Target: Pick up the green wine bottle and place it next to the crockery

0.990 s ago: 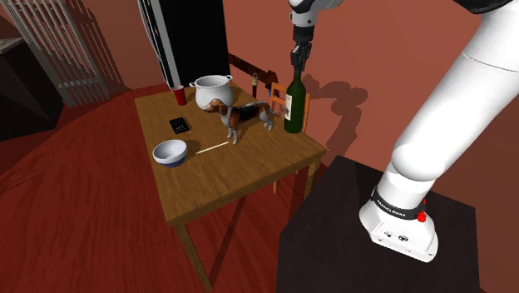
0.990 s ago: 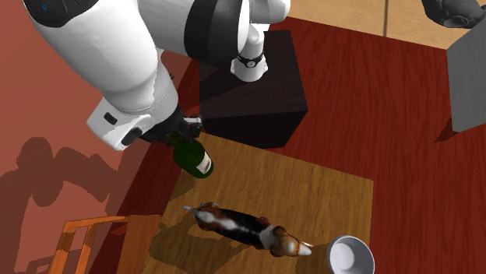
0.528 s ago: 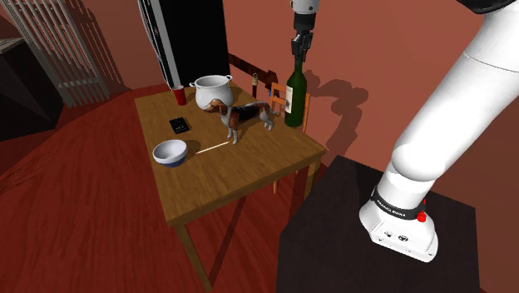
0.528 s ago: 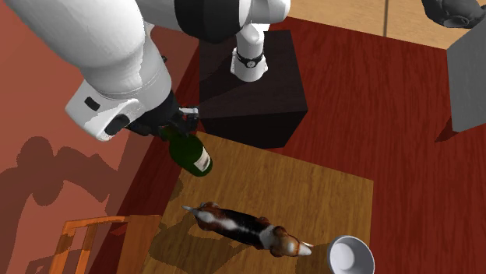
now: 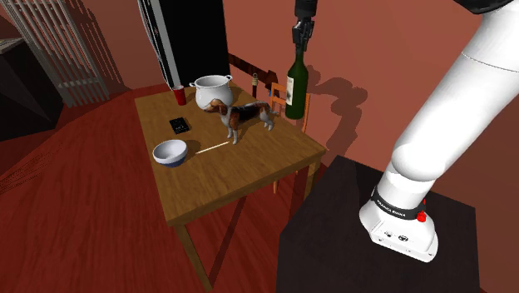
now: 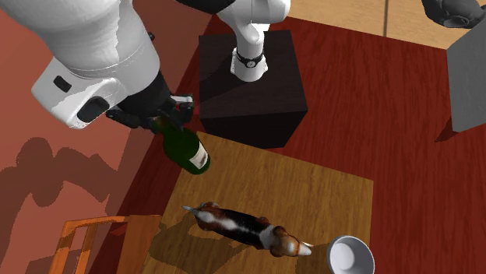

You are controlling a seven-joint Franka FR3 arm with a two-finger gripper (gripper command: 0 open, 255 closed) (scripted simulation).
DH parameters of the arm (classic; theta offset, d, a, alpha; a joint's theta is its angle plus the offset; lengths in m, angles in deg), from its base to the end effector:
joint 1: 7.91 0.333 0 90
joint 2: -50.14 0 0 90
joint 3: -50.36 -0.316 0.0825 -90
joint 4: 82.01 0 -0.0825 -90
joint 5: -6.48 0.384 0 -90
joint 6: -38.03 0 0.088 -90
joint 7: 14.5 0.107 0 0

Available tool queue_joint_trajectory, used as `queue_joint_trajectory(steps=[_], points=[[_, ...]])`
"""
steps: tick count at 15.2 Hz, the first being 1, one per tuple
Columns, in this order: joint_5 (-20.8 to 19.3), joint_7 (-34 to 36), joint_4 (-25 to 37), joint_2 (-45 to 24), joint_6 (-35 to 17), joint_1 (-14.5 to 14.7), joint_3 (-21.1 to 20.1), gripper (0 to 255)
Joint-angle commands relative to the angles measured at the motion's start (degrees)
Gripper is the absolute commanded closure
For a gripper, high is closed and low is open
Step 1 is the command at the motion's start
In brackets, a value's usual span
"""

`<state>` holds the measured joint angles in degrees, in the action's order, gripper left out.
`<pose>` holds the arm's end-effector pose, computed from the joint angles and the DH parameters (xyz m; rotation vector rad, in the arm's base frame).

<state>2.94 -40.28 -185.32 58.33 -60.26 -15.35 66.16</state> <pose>0.4736 -0.2194 0.6004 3.0987 0.0828 0.0563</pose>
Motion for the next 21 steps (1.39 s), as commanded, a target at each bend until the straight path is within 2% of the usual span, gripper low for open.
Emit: queue_joint_trajectory(steps=[1,11,21], points=[[0.1,1.4,0.7,0.0,0.7,0.6,-0.8,255],[0.7,14.9,2.3,-1.6,1.4,6.5,-8.7,255],[1.1,27.6,10.9,-8.9,3.3,12.5,-15.5,255]])
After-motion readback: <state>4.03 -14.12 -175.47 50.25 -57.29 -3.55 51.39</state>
